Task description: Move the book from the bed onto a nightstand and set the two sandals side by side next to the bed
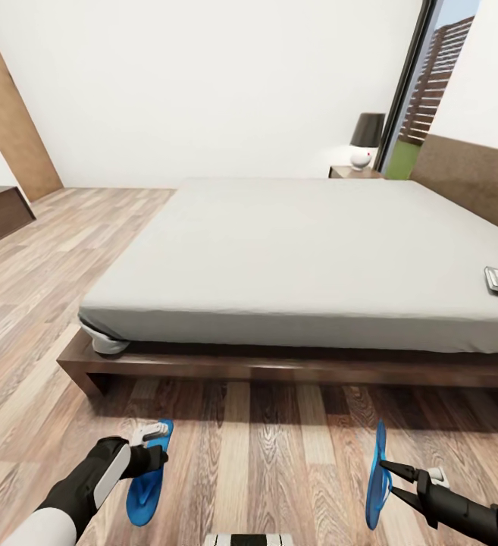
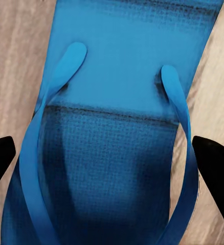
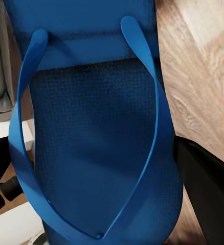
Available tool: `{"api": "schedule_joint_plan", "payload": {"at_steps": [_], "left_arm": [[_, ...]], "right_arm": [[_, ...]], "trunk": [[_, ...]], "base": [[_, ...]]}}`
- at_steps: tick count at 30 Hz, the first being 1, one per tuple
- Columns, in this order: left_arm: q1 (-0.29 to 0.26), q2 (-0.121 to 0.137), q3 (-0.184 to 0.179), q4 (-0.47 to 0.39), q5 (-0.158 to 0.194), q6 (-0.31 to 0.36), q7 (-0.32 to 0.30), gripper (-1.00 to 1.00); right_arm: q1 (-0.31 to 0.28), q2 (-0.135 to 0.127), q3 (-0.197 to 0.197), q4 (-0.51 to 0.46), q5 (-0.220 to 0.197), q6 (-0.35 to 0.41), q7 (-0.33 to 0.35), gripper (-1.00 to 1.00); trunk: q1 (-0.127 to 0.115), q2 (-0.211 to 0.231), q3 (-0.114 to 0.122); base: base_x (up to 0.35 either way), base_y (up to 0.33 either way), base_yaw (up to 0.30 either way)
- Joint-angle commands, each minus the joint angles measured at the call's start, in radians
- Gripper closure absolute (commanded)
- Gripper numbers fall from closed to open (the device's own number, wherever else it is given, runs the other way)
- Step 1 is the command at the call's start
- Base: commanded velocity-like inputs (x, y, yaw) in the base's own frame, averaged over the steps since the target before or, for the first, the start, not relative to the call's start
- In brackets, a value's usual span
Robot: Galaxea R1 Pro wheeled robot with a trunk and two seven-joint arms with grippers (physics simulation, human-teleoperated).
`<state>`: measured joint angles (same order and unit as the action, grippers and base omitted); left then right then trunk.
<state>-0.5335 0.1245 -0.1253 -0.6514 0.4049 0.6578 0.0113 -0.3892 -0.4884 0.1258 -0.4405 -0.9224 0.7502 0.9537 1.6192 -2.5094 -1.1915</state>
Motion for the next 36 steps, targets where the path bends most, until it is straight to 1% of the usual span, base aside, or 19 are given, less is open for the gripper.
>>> {"api": "schedule_joint_plan", "payload": {"at_steps": [1,2,4,6,7,8,11,21,22,25,27,33,36], "left_arm": [[0.000,0.001,-0.005,-0.001,-0.006,-0.021,0.002,1.00],[0.000,0.001,-0.005,-0.001,-0.022,-0.054,0.003,1.00],[0.000,0.001,-0.005,0.000,-0.058,-0.100,0.008,1.00],[0.000,0.001,-0.005,0.010,-0.122,-0.130,0.048,1.00],[0.000,0.001,-0.004,0.017,-0.138,-0.136,0.064,1.00],[0.000,0.001,-0.003,0.026,-0.146,-0.141,0.072,1.00],[0.000,0.001,-0.003,0.037,-0.154,-0.147,0.080,1.00],[0.000,0.001,-0.003,0.038,-0.158,-0.154,0.082,1.00],[0.000,0.001,-0.003,0.038,-0.158,-0.164,0.082,1.00],[0.000,0.001,-0.004,0.047,-0.156,-0.245,0.082,1.00],[0.000,0.001,-0.004,0.066,-0.156,-0.271,0.082,1.00],[0.000,0.005,0.003,0.085,-0.156,-0.285,0.084,1.00],[0.000,0.016,0.005,0.086,-0.156,-0.302,0.084,1.00]], "right_arm": [[-0.001,-0.001,0.004,0.000,-0.009,0.006,0.001,1.00],[0.000,-0.001,0.004,0.000,-0.009,0.006,0.000,1.00],[-0.001,-0.001,0.004,0.000,-0.009,0.006,0.001,1.00],[-0.001,-0.001,0.004,0.000,-0.009,0.006,0.001,1.00],[0.000,-0.001,0.004,0.000,-0.009,0.006,0.001,1.00],[0.000,-0.001,0.004,0.000,-0.009,0.006,0.001,1.00],[0.000,-0.001,0.004,0.000,-0.009,0.006,0.000,1.00],[0.000,-0.001,0.005,0.000,-0.009,0.006,0.001,1.00],[0.000,-0.001,0.005,0.000,-0.009,0.006,0.001,1.00],[0.000,-0.001,0.004,0.000,-0.009,0.005,0.001,1.00],[-0.001,-0.001,0.004,0.000,-0.009,0.005,0.001,1.00],[0.000,-0.001,0.005,0.000,-0.009,0.005,0.001,1.00],[0.000,-0.001,0.004,0.000,-0.009,0.005,0.001,1.00]], "trunk": [[0.000,-0.001,-0.005],[0.001,-0.001,-0.009],[0.001,-0.001,-0.009],[0.001,-0.001,-0.009],[0.001,-0.001,-0.009],[0.001,-0.001,-0.013],[0.002,-0.002,-0.024],[0.007,-0.004,-0.063],[0.007,-0.004,-0.067],[0.009,-0.005,-0.078],[0.009,-0.005,-0.078],[0.009,-0.005,-0.078],[0.009,-0.005,-0.078]], "base": [[0.000,0.000,0.000],[0.000,0.000,0.000],[0.000,0.000,0.000],[0.000,0.000,0.000],[0.000,0.000,0.000],[0.000,0.000,0.000],[0.000,0.000,0.000],[0.000,0.000,0.000],[0.000,0.000,0.000],[0.000,0.000,0.000],[0.000,0.000,0.000],[0.000,0.000,0.000],[0.000,0.000,0.000]]}}
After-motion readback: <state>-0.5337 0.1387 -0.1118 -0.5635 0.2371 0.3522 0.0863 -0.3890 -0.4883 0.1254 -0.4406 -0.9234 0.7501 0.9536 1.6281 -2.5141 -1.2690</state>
